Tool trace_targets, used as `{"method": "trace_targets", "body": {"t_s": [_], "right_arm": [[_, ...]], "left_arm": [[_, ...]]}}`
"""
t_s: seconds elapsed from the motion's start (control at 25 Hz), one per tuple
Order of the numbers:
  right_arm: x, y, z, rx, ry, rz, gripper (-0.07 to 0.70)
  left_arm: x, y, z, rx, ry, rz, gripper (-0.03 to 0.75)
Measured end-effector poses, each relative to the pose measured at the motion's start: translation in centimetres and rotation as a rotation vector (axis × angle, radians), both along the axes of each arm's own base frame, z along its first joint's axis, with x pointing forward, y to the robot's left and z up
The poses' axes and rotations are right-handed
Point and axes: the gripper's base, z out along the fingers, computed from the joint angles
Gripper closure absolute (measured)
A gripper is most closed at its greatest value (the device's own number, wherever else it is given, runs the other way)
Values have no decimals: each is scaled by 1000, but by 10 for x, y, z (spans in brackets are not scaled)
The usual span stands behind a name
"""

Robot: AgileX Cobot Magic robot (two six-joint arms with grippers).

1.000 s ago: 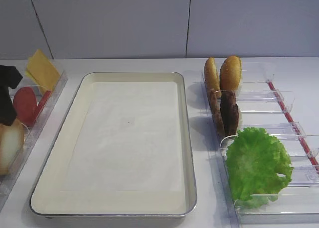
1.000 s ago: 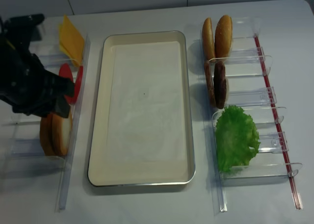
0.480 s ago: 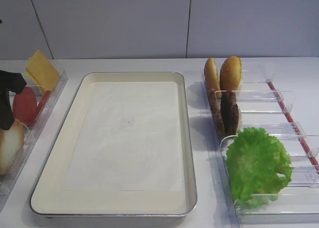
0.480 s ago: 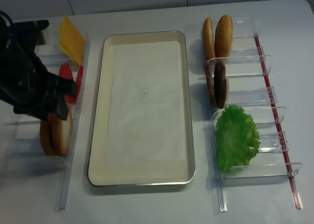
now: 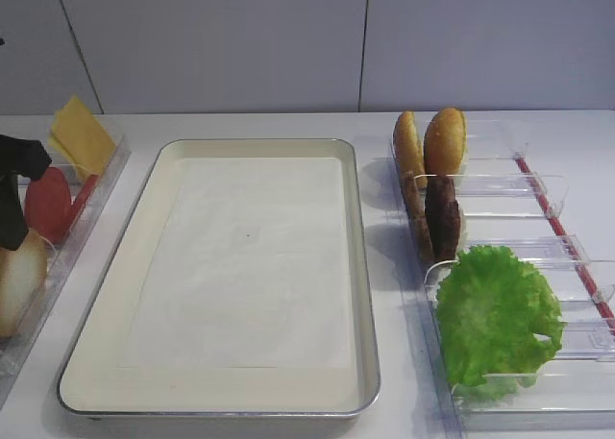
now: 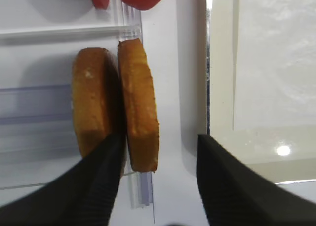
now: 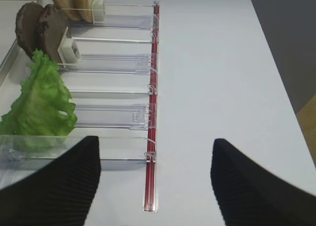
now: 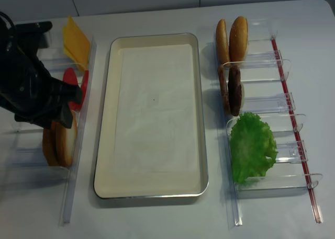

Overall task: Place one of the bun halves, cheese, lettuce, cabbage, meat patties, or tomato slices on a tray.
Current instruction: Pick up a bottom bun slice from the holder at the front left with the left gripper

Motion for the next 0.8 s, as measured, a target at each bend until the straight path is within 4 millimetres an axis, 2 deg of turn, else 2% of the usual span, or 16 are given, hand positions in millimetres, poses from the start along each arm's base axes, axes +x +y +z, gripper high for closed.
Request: {"method": "trace_targets", "body": {"t_s": [0.36,0.8], "right_arm": [[0,0,0,-1,0,1,161],[0,0,0,-1,0,1,161]], "left_arm": [[1,0,-1,0,4,0,358],[17,-2,-26,8,95,-3,379]]}}
